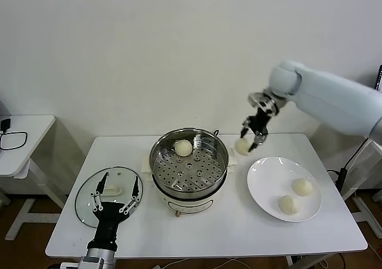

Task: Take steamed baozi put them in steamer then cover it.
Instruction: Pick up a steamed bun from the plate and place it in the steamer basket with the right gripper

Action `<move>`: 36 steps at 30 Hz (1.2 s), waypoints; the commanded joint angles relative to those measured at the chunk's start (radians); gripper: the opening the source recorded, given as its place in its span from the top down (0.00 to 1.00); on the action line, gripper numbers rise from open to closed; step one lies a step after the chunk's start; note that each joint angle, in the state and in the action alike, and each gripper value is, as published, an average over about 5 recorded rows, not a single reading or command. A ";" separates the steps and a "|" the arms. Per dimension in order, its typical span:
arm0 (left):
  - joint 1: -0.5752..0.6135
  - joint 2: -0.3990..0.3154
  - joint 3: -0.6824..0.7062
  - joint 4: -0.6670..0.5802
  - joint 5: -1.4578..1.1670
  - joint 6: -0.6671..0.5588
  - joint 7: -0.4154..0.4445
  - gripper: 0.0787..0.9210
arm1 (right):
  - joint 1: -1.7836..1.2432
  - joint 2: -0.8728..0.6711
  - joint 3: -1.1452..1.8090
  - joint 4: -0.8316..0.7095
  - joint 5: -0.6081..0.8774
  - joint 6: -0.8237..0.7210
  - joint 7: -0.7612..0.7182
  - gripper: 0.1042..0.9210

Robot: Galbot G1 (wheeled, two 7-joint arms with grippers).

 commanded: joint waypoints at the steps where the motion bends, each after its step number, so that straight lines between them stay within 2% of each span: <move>1: -0.001 -0.006 0.002 -0.002 0.000 -0.002 -0.001 0.12 | 0.119 0.184 -0.083 0.060 0.144 -0.057 -0.008 0.36; 10: -0.002 -0.012 0.001 -0.003 0.000 -0.003 -0.003 0.12 | -0.008 0.360 -0.119 -0.011 0.159 -0.106 0.147 0.36; 18: -0.007 -0.013 0.001 0.002 0.000 -0.006 -0.004 0.12 | -0.070 0.471 -0.128 -0.110 0.129 -0.113 0.190 0.37; 31: -0.011 -0.012 -0.002 0.009 -0.005 -0.009 -0.005 0.12 | -0.107 0.538 -0.139 -0.186 0.083 -0.111 0.208 0.37; 36: -0.014 -0.014 -0.001 0.011 -0.005 -0.008 -0.006 0.12 | -0.118 0.543 -0.143 -0.186 0.078 -0.114 0.222 0.33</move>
